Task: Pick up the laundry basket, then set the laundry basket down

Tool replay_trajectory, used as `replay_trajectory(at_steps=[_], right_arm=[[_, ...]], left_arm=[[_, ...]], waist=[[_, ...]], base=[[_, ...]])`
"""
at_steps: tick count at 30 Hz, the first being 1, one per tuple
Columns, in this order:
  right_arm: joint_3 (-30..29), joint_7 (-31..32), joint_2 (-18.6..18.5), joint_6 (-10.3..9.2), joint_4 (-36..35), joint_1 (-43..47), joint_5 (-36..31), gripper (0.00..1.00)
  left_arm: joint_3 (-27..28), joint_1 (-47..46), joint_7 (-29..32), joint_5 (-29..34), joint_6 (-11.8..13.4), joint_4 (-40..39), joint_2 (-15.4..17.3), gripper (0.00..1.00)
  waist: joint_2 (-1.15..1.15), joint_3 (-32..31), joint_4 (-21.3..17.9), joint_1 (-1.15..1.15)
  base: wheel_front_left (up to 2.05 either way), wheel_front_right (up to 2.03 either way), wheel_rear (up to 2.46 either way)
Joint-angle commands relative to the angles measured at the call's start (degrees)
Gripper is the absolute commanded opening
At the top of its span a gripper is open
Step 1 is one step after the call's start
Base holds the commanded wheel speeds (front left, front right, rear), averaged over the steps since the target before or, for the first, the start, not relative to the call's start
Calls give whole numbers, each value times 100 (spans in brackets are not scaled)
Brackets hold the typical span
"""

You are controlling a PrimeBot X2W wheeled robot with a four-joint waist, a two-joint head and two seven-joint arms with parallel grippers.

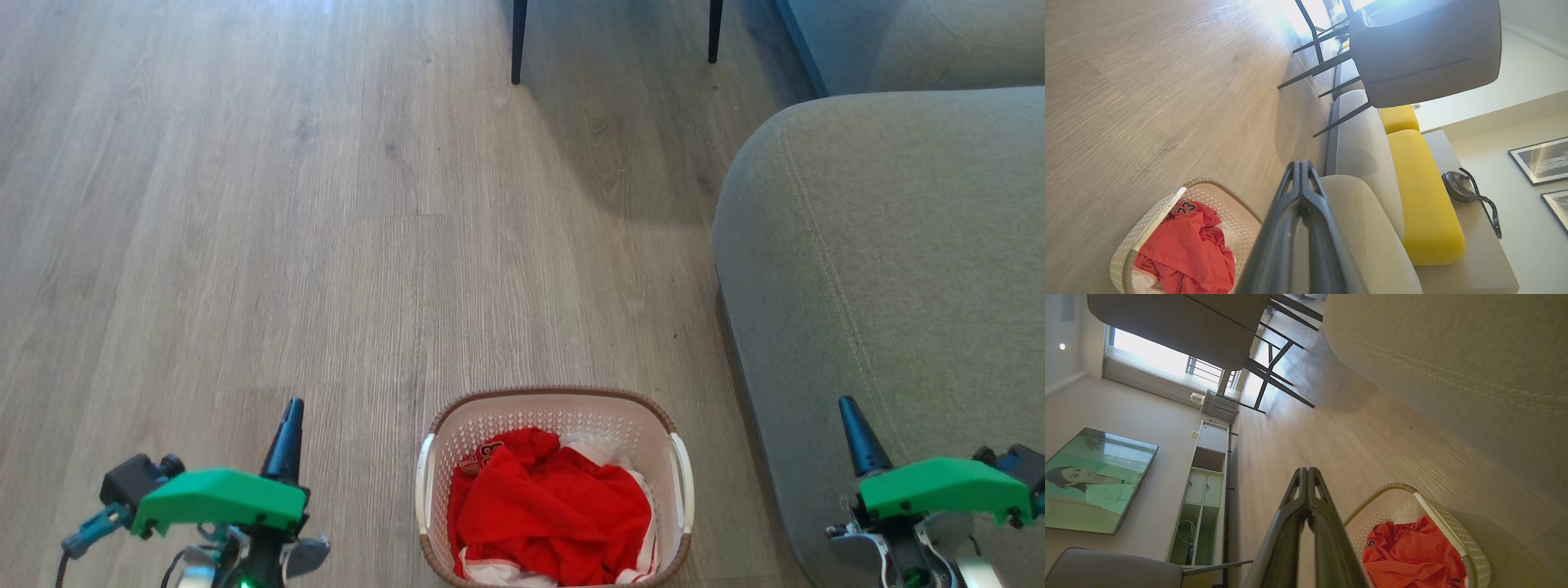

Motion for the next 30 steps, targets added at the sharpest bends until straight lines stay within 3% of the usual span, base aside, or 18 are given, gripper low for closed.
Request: replay_trajectory(at_steps=[1,30], right_arm=[[42,27,-115,28,-156,-349,153,0],[-218,515,-109,38,-52,-525,1928,0]], left_arm=[[231,-363,48,-150,-58,-185,87,0],[849,-486,546,-2006,-382,-183,78,0]], waist=[[0,3,-3,0],[0,77,-94,0]], base=[[0,0,0],[0,0,0]])
